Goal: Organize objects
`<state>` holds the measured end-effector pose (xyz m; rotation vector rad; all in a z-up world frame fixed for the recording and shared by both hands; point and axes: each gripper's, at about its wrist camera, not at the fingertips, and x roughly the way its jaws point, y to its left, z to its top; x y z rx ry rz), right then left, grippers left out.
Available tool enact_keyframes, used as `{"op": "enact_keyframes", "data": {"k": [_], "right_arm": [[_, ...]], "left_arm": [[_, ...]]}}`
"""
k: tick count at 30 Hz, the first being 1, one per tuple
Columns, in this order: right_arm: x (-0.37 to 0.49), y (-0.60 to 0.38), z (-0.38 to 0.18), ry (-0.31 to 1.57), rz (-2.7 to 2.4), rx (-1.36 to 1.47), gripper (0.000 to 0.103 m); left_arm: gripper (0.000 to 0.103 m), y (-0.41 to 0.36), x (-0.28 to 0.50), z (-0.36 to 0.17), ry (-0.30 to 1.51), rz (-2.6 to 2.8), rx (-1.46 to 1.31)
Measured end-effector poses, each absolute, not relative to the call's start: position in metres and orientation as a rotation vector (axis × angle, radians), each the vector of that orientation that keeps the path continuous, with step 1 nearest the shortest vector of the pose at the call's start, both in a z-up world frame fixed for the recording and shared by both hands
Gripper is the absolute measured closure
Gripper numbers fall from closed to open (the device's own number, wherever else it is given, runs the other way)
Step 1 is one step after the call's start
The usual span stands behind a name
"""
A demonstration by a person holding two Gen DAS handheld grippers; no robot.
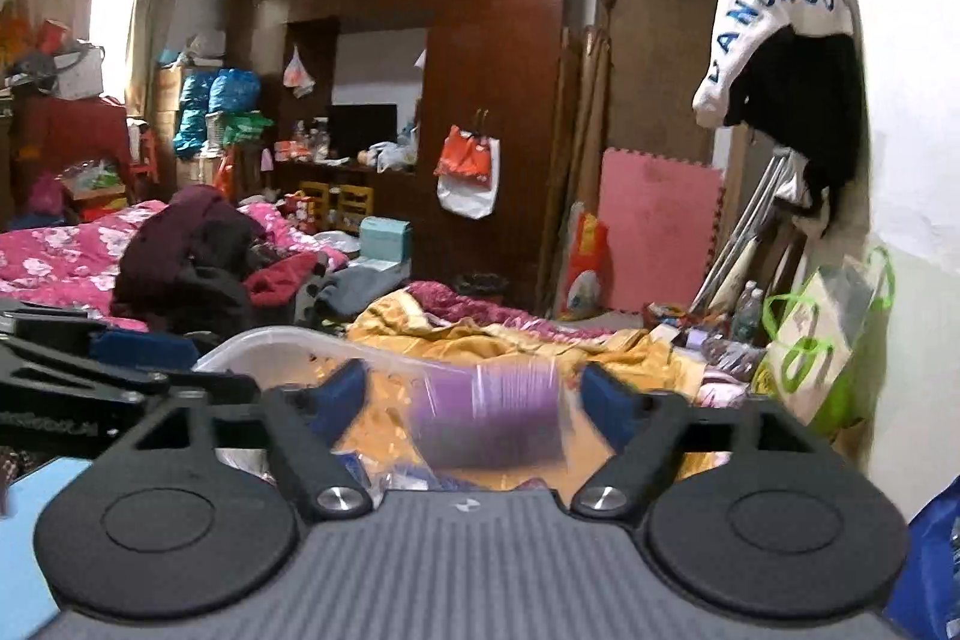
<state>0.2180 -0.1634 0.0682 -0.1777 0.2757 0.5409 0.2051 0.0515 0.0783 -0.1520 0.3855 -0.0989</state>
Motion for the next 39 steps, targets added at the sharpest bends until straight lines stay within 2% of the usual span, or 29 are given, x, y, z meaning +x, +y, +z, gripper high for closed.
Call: {"op": "enact_keyframes", "data": {"k": [1,3,6,12,16,22,39], "right_arm": [[0.210,-0.170,0.068,0.262,0.551,-0.169,0.012],[0.192,-0.184,0.071,0.223,0.578,-0.145,0.000],[0.168,-0.203,0.080,0.192,0.610,-0.100,0.000],[0.140,-0.222,0.084,0.317,0.486,-0.152,0.000],[0.130,-0.235,0.062,0.299,0.426,-0.236,0.000],[0.144,-0.249,0.042,0.353,0.492,-0.128,0.000],[0.137,-0.262,0.016,0.376,0.472,-0.127,0.000]], "left_arm": [[0.025,0.054,0.201,0.077,0.361,-0.117,-0.159],[0.018,0.060,0.187,0.077,0.308,-0.141,-0.187],[0.000,0.063,0.169,0.085,0.303,-0.144,-0.194],[0.000,0.061,0.142,0.091,0.309,-0.104,-0.100],[0.000,0.060,0.142,0.089,0.392,-0.148,-0.099],[0.000,0.051,0.135,0.079,0.443,-0.142,-0.081],[0.000,0.040,0.132,0.071,0.457,-0.123,-0.038]]}}
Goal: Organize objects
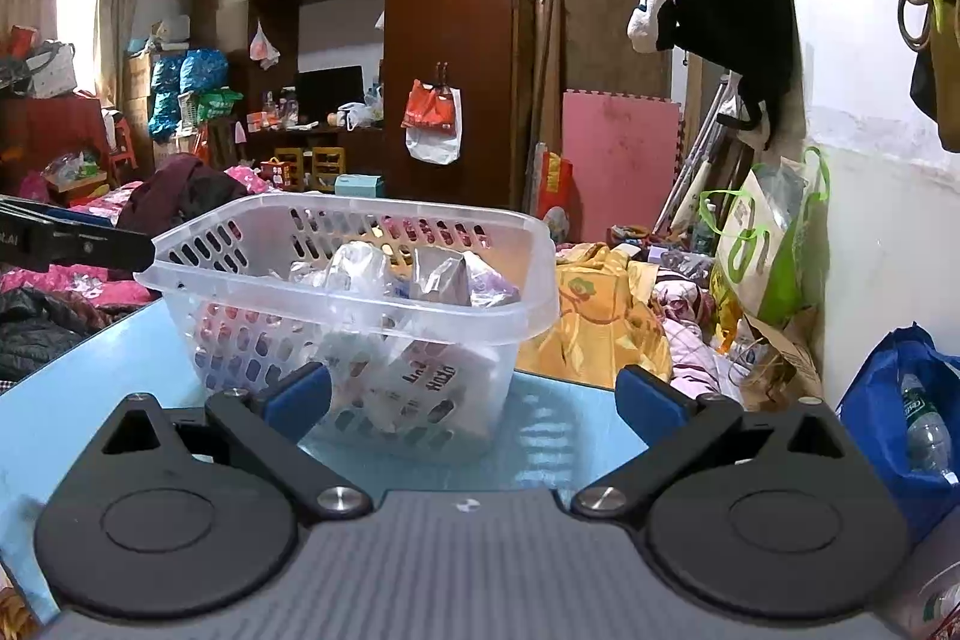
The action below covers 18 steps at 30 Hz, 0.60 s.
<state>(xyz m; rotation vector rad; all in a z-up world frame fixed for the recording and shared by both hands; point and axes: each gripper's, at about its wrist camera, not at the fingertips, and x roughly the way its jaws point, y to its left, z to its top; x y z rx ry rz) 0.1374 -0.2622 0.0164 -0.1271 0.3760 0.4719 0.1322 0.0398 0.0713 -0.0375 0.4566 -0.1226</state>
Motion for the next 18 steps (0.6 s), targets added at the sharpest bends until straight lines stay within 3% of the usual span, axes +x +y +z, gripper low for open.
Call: {"op": "enact_keyframes", "data": {"k": [18], "right_arm": [[0.1409,-0.2727,0.0197,0.386,0.473,-0.090,0.000]], "left_arm": [[0.000,0.0315,0.1328,0.0690,0.454,-0.115,-0.017]]}}
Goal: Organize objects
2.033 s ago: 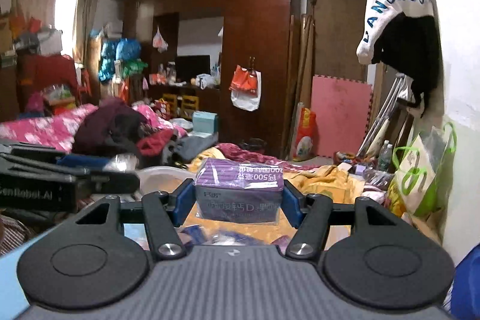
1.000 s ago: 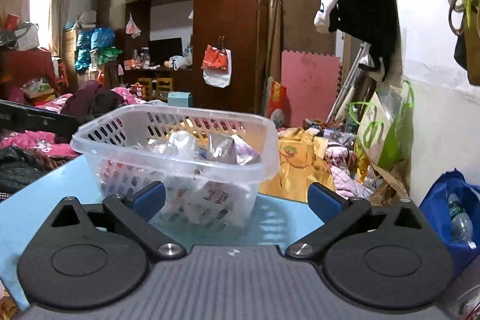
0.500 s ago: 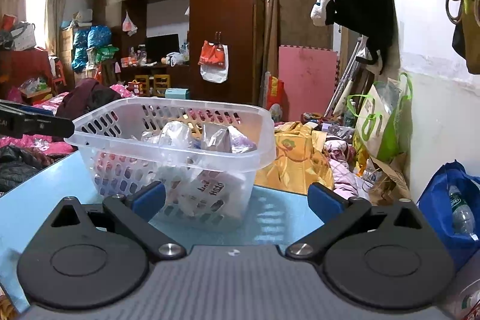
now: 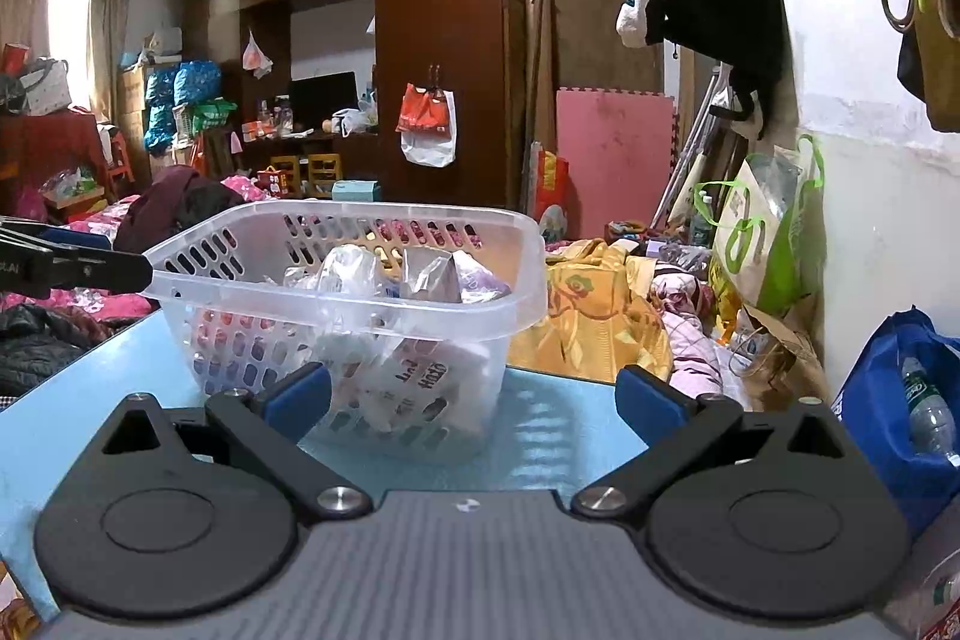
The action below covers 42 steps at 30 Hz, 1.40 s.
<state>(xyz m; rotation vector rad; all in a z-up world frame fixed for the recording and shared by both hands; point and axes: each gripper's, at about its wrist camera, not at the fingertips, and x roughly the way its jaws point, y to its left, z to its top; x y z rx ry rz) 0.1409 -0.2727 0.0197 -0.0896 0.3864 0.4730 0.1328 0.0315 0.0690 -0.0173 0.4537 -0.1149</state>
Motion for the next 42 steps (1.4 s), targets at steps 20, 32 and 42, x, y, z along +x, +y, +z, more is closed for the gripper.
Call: {"op": "enact_keyframes", "data": {"k": [20,32,42], "right_arm": [[0.1363,-0.2737,0.0217,0.381,0.488,-0.073,0.000],[0.1354,-0.2731,0.0210,0.379,0.491,-0.059,0.000],[0.1338,-0.2716,0.0209,0.378,0.496,-0.056,0.000]], "left_arm": [[0.000,0.0279,0.1317,0.0686,0.449,-0.111,-0.011],[0.000,0.0256,0.1308,0.0683,0.445,-0.111,-0.006],[0.000,0.0236,0.1295,0.0683,0.438,-0.121,-0.001]]}}
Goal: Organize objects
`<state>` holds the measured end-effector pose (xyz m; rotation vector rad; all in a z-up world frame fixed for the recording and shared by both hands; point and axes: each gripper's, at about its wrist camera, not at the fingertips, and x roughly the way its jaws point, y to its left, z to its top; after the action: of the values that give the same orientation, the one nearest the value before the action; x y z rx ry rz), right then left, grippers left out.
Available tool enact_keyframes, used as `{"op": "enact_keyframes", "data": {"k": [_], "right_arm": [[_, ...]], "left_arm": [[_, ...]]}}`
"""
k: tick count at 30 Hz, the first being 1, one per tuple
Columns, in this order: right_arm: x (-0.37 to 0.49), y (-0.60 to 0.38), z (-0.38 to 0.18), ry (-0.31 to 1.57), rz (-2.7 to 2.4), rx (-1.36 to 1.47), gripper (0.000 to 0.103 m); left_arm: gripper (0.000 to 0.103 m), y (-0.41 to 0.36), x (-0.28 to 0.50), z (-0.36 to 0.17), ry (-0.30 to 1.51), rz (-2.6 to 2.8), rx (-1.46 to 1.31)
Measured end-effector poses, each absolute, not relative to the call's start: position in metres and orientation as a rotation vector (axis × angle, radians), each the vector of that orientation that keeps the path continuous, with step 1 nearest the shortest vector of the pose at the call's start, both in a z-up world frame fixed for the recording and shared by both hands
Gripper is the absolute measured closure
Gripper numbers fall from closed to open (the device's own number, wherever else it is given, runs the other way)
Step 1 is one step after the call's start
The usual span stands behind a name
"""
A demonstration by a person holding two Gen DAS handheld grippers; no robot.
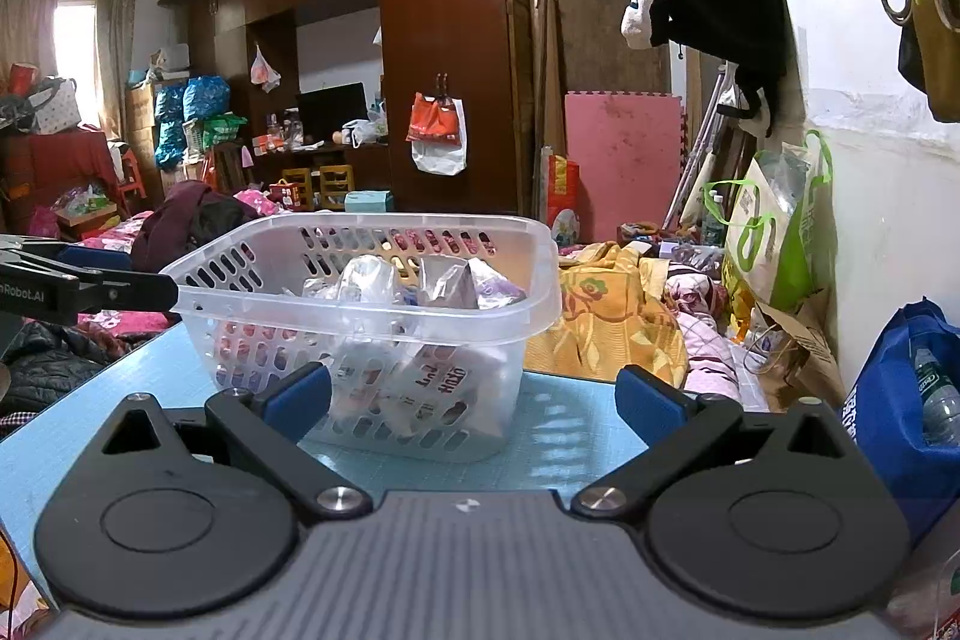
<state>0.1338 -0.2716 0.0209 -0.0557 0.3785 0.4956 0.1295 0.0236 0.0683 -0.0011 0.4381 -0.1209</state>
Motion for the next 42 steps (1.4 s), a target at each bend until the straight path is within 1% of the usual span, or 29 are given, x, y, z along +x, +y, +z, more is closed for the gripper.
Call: {"op": "enact_keyframes", "data": {"k": [42], "right_arm": [[0.1367,-0.2781,0.0214,0.381,0.492,-0.045,0.000]], "left_arm": [[0.000,0.0180,0.1335,0.0588,0.451,-0.117,0.003]]}}
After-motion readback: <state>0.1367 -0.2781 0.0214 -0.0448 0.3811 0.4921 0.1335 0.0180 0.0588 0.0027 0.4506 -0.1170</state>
